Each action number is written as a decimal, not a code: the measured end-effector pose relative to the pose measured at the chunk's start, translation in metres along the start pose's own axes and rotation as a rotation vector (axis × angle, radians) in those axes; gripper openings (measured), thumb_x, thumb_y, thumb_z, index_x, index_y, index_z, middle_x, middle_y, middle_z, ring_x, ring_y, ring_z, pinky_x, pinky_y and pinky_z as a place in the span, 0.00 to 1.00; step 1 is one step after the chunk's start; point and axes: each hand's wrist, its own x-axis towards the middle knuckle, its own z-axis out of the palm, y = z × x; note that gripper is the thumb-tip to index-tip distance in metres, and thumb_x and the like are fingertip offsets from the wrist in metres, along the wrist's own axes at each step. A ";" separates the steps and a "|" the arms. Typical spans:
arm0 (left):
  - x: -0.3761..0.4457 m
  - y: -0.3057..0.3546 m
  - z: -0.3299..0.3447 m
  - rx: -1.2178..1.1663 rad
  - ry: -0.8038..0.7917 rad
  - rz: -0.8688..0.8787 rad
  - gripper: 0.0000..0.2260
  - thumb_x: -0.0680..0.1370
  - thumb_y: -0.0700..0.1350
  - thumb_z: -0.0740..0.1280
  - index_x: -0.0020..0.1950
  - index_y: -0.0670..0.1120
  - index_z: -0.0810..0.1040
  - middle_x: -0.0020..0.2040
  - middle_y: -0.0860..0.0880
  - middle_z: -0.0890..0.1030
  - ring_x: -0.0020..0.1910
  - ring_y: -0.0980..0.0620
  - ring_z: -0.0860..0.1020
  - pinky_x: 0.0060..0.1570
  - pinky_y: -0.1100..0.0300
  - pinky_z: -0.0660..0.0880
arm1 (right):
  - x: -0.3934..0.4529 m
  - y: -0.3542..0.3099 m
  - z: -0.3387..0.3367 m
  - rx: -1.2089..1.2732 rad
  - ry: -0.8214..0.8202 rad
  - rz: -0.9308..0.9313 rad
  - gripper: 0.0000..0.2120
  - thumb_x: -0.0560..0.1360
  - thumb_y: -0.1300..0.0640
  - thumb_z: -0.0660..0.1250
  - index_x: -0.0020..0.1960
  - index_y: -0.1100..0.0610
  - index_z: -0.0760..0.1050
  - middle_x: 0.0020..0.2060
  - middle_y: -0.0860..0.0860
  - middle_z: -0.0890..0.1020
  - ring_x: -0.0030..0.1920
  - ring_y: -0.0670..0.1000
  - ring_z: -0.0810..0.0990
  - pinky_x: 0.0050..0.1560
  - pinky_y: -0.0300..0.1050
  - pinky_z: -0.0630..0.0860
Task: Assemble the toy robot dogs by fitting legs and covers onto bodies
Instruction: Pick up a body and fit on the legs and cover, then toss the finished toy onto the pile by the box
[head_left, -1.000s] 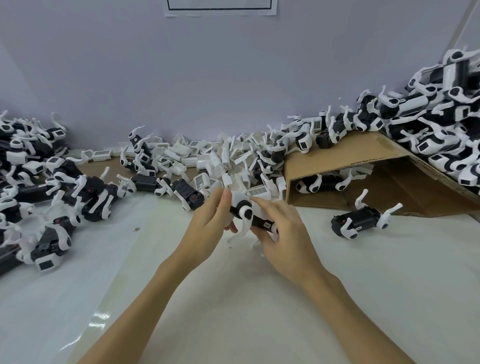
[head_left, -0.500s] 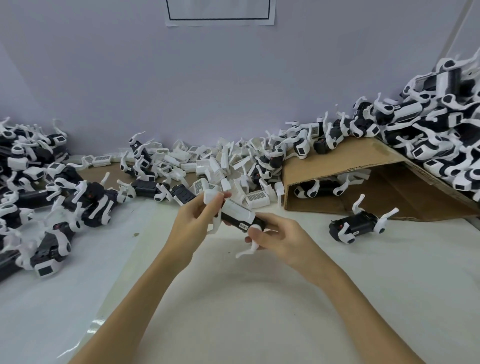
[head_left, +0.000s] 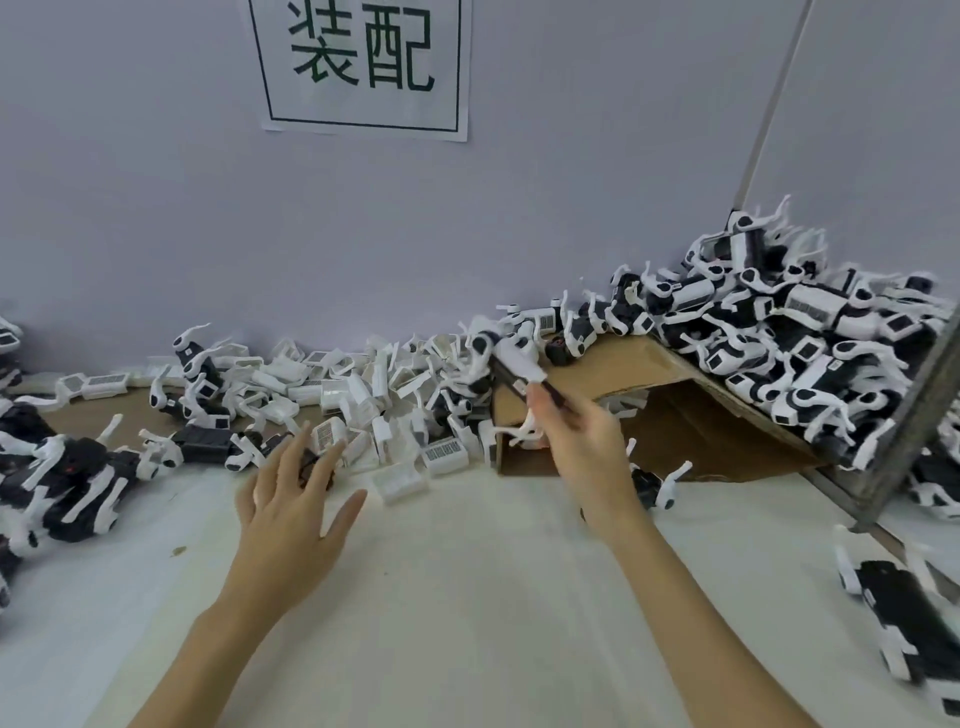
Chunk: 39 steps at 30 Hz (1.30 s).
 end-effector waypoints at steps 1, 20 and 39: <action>0.000 -0.003 0.001 0.044 -0.017 -0.049 0.32 0.81 0.66 0.53 0.81 0.53 0.71 0.85 0.42 0.61 0.83 0.36 0.59 0.77 0.37 0.55 | 0.020 -0.007 -0.012 0.148 0.067 0.066 0.20 0.78 0.34 0.68 0.46 0.51 0.83 0.46 0.52 0.88 0.48 0.48 0.86 0.52 0.49 0.80; 0.007 -0.008 -0.001 -0.123 0.156 -0.137 0.24 0.71 0.47 0.84 0.59 0.48 0.73 0.49 0.46 0.71 0.48 0.41 0.71 0.53 0.44 0.67 | -0.019 0.047 0.029 0.657 -0.306 0.410 0.12 0.85 0.65 0.62 0.63 0.71 0.78 0.57 0.68 0.84 0.60 0.65 0.85 0.61 0.50 0.82; -0.019 0.079 -0.018 -0.999 0.051 0.034 0.16 0.73 0.51 0.71 0.55 0.55 0.67 0.49 0.52 0.72 0.44 0.49 0.72 0.44 0.53 0.71 | -0.046 0.037 0.061 0.730 -0.420 0.517 0.26 0.82 0.44 0.67 0.69 0.64 0.76 0.61 0.63 0.84 0.62 0.63 0.84 0.62 0.55 0.81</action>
